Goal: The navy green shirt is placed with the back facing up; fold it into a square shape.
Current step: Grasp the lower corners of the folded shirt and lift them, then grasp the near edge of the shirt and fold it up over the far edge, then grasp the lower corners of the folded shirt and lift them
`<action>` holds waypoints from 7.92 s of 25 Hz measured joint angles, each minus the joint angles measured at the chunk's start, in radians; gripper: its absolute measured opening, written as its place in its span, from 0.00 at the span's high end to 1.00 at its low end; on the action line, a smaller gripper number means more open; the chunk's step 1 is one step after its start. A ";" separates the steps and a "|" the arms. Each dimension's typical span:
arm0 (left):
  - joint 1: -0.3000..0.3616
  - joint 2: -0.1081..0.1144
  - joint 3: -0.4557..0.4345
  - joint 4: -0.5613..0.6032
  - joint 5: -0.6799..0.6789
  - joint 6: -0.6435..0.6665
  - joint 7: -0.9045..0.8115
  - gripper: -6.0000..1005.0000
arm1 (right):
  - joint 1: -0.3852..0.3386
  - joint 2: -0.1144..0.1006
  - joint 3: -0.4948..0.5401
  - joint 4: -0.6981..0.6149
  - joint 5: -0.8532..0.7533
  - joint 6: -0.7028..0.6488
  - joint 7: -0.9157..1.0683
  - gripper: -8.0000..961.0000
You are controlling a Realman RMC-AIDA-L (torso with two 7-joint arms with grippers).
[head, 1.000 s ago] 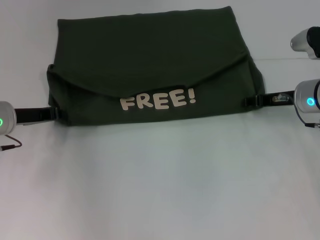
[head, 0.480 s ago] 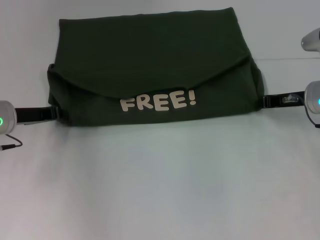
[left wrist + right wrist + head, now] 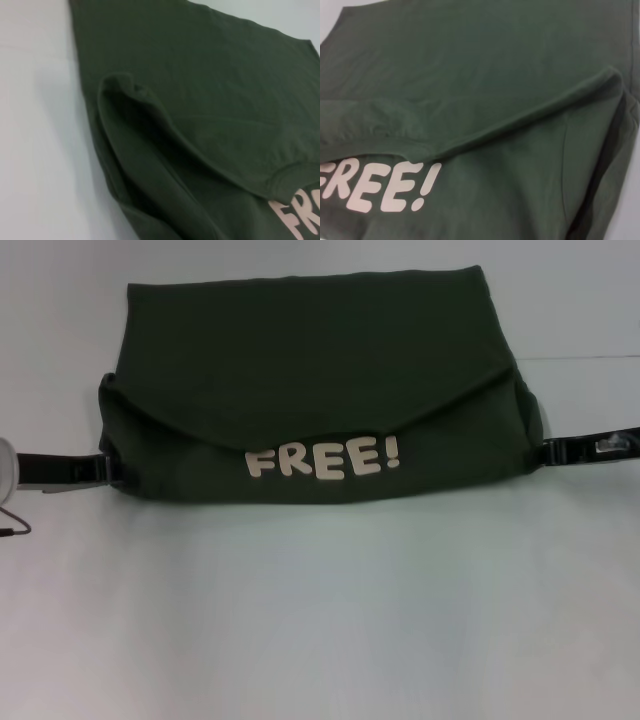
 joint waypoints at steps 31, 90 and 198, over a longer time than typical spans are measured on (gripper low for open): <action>0.004 0.083 -0.060 0.224 0.144 0.723 -0.007 0.95 | -0.243 0.003 0.403 -0.288 0.021 -0.712 -0.164 0.96; -0.236 -0.088 -0.229 -0.297 -0.945 -0.645 1.006 0.74 | 0.279 0.092 0.368 0.245 0.459 0.697 -0.603 0.62; 0.037 -0.047 0.009 0.058 -0.068 -0.134 -0.072 0.10 | -0.124 -0.097 0.247 0.017 0.381 -0.222 -0.542 0.02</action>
